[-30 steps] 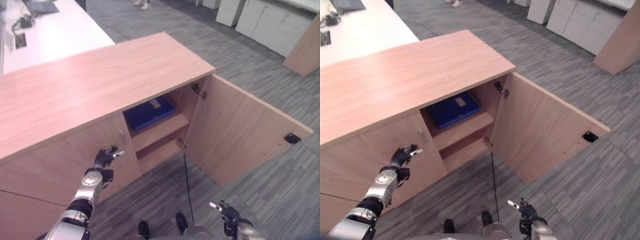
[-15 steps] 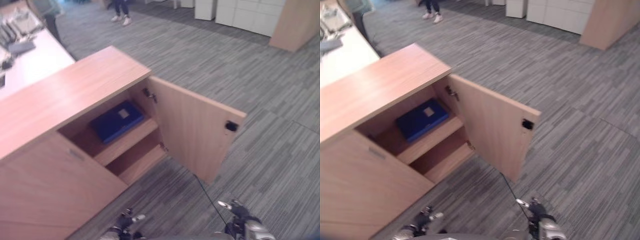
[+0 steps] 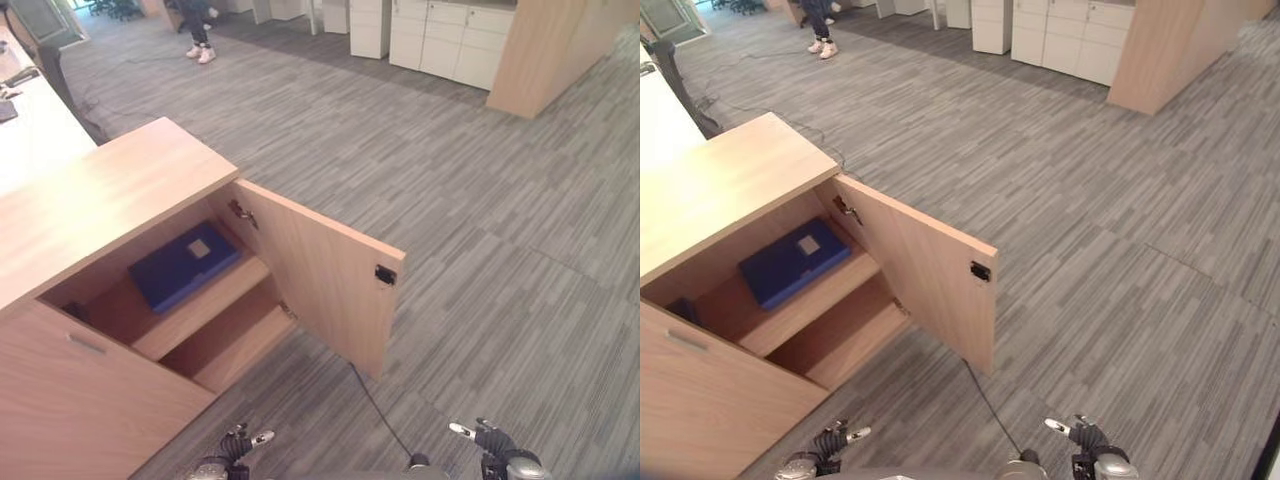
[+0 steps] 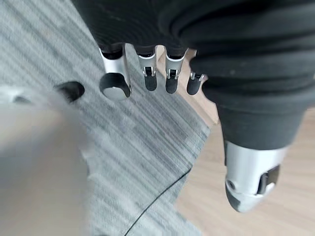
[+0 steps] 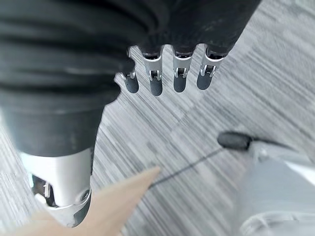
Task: Put the empty folder in the office cabinet
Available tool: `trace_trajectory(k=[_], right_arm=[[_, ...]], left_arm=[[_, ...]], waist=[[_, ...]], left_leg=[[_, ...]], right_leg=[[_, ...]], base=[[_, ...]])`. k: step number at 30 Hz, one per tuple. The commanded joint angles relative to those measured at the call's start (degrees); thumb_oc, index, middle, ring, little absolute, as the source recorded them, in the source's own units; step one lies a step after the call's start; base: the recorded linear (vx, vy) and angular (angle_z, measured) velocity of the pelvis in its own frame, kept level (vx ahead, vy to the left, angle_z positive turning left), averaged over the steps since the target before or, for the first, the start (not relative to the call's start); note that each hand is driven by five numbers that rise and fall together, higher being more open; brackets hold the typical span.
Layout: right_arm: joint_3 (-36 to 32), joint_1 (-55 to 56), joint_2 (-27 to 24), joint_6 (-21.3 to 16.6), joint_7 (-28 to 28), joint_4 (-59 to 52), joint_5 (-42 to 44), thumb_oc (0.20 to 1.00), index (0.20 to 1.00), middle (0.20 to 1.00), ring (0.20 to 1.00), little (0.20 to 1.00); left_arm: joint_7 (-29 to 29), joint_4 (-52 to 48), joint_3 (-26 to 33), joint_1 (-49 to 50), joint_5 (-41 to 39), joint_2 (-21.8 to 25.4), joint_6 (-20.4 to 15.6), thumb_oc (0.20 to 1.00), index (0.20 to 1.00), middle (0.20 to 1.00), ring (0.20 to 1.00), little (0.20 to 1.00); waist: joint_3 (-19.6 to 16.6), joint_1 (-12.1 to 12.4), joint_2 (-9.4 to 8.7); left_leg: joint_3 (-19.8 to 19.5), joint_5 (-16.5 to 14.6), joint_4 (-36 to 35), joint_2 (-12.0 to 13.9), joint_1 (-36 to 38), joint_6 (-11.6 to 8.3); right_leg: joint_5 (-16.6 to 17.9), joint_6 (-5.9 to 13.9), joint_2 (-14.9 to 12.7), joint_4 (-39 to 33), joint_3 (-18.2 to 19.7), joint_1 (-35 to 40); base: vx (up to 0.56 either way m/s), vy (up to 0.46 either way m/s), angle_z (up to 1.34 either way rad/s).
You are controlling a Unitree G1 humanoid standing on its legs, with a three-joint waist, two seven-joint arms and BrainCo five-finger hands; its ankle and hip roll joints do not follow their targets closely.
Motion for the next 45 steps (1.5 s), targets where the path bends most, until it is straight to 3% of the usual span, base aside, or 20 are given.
trace_trajectory(k=[1, 2, 5, 14, 20, 27, 30, 34, 35, 36, 38, 40, 45], right_arm=[[0.3, -4.1, 2.6, -1.4, -0.1, -0.1, -1.1, 1.0, 1.0, 1.0, 1.0, 1.0], [0.3, -4.8, 2.7, -1.4, -0.1, 0.1, -0.8, 1.0, 1.0, 1.0, 1.0, 1.0], [1.2, -6.7, 3.2, -1.4, -0.6, 0.2, -0.7, 1.0, 1.0, 1.0, 1.0, 1.0], [2.9, -14.0, 1.7, -1.7, -1.0, -1.9, -0.6, 1.0, 1.0, 1.0, 1.0, 1.0], [3.8, -23.1, 0.2, -1.7, -1.9, -0.7, 0.8, 1.0, 1.0, 1.0, 1.0, 1.0], [1.5, -36.6, -4.3, -1.6, -3.8, 4.0, 5.5, 1.0, 1.0, 1.0, 1.0, 1.0], [1.4, -40.5, -4.9, -1.5, -4.3, 5.3, 5.5, 1.0, 1.0, 1.0, 1.0, 1.0], [2.3, -44.9, -4.3, -1.4, -4.5, 6.0, 5.9, 1.0, 1.0, 1.0, 1.0, 1.0], [2.5, -44.7, -3.6, -1.6, -4.5, 5.5, 6.4, 1.0, 1.0, 1.0, 1.0, 1.0], [3.2, -44.2, -3.1, -1.9, -4.5, 5.3, 7.3, 1.0, 1.0, 1.0, 1.0, 1.0], [4.4, -42.5, -1.9, -2.7, -4.2, 4.0, 9.3, 1.0, 1.0, 1.0, 1.0, 1.0], [5.3, -41.0, -0.9, -2.9, -3.9, 2.5, 9.7, 1.0, 1.0, 1.0, 1.0, 1.0], [8.7, -34.4, 3.6, -3.5, -2.2, -6.0, 9.0, 1.0, 1.0, 1.0, 1.0, 1.0]], left_arm=[[-0.6, 0.7, 0.0, -2.7, 0.5, 3.4, -0.1, 1.0, 1.0, 1.0, 1.0, 1.0], [-0.6, 1.0, 0.1, -2.3, 0.5, 3.2, -0.1, 1.0, 1.0, 1.0, 1.0, 1.0], [-0.6, 1.3, -0.5, -1.7, 1.3, 3.3, 0.0, 1.0, 1.0, 1.0, 1.0, 1.0], [-1.0, 2.0, -2.0, -0.1, 5.4, 5.1, 0.6, 1.0, 1.0, 1.0, 1.0, 1.0], [-1.2, 1.2, -3.2, 0.0, 4.8, 6.2, 0.5, 1.0, 1.0, 1.0, 1.0, 1.0], [-2.1, 0.2, -7.5, -1.5, 5.2, 7.2, 0.5, 1.0, 1.0, 1.0, 1.0, 1.0], [-2.5, -0.4, -8.3, -1.6, 5.0, 8.0, 0.4, 1.0, 1.0, 1.0, 1.0, 1.0], [-2.3, -1.1, -7.7, -2.0, 4.3, 9.5, 0.1, 1.0, 1.0, 1.0, 1.0, 1.0], [-2.0, -1.0, -7.4, -2.3, 3.8, 9.9, 0.0, 1.0, 1.0, 1.0, 1.0, 1.0], [-1.8, -0.9, -7.2, -2.7, 3.1, 10.2, -0.1, 1.0, 1.0, 1.0, 1.0, 1.0], [-1.6, -0.4, -6.9, -3.8, 2.7, 11.0, 0.0, 1.0, 1.0, 1.0, 1.0, 1.0], [-1.5, 0.0, -6.5, -3.8, 2.9, 10.7, -0.1, 1.0, 1.0, 1.0, 1.0, 1.0], [-0.3, 1.1, -5.0, -3.7, 3.3, 9.5, -0.3, 1.0, 1.0, 1.0, 1.0, 1.0]], waist=[[0.9, 1.8, -1.99], [1.1, 2.4, -2.17], [1.8, 4.5, -2.9], [-0.2, 7.0, -2.51], [-0.7, 9.1, -2.98], [-1.0, 13.3, -4.58], [-0.8, 13.8, -4.48], [0.9, 14.5, -4.06], [1.4, 14.3, -3.68], [1.6, 13.0, -3.02], [1.6, 10.9, -2.85], [1.4, 10.4, -3.3], [0.7, 9.1, -3.07]], left_leg=[[5.4, -16.2, -4.0, -7.4, 1.0, 1.04], [4.8, -17.8, -3.8, -9.2, 1.0, 1.38], [-1.2, -17.4, -1.4, -10.3, -1.7, 0.52], [-4.1, -17.9, -11.7, -11.9, 5.9, 1.29], [-5.9, -18.7, -13.6, -12.7, 6.8, 1.79], [-11.4, -21.4, -13.0, -16.7, 5.0, 3.7], [-12.5, -22.5, -13.5, -18.2, 5.3, 5.18], [-12.2, -22.7, -14.3, -19.1, 6.1, 6.75], [-13.2, -22.5, -14.8, -19.1, 6.5, 6.96], [-15.4, -22.3, -15.8, -19.2, 7.4, 7.26], [-17.9, -22.0, -16.2, -20.2, 7.7, 7.63], [-19.6, -22.3, -16.6, -21.2, 8.2, 7.79], [-21.6, -22.3, -17.0, -21.1, 8.5, 7.14]], right_leg=[[-4.4, 4.77, -0.5, -1.0, -0.5, 1.8], [-4.5, 4.74, -0.2, -0.9, -0.6, 2.0], [-4.2, 4.24, 0.0, -0.5, 0.4, 2.0], [-4.5, 4.55, 1.3, -0.8, -1.8, 4.5], [-4.3, 5.22, 0.7, -0.7, -2.8, 5.0], [-3.5, 7.13, -3.2, 0.8, -5.6, 6.2], [-2.9, 7.8, -5.8, 6.8, -5.9, 3.9], [0.3, 9.59, -8.0, 15.9, -2.5, -1.5], [0.2, 9.54, -7.2, 17.9, -0.4, -3.2], [-4.0, 8.22, -2.3, 16.9, 5.2, -4.6], [-7.0, 6.42, 4.4, 13.2, 12.5, -5.8], [-7.2, 4.93, 5.3, 10.0, 14.1, -3.7], [-5.5, 4.34, 5.4, 4.8, 15.4, -0.8]], base=[[0.07, -0.206, -0.14], [0.06, -0.071, -0.14], [0.06, -0.069, -0.04], [0.1, 0.013, 0.14], [0.03, 0.074, 0.24], [0.03, 0.142, 0.27], [0.0, 0.164, 0.31], [-0.01, 0.118, -0.1], [0.07, 0.094, -0.05], [0.12, 0.124, 0.03], [0.14, 0.099, 0.41], [0.11, 0.001, 0.95], [0.07, -0.08, 0.65]])
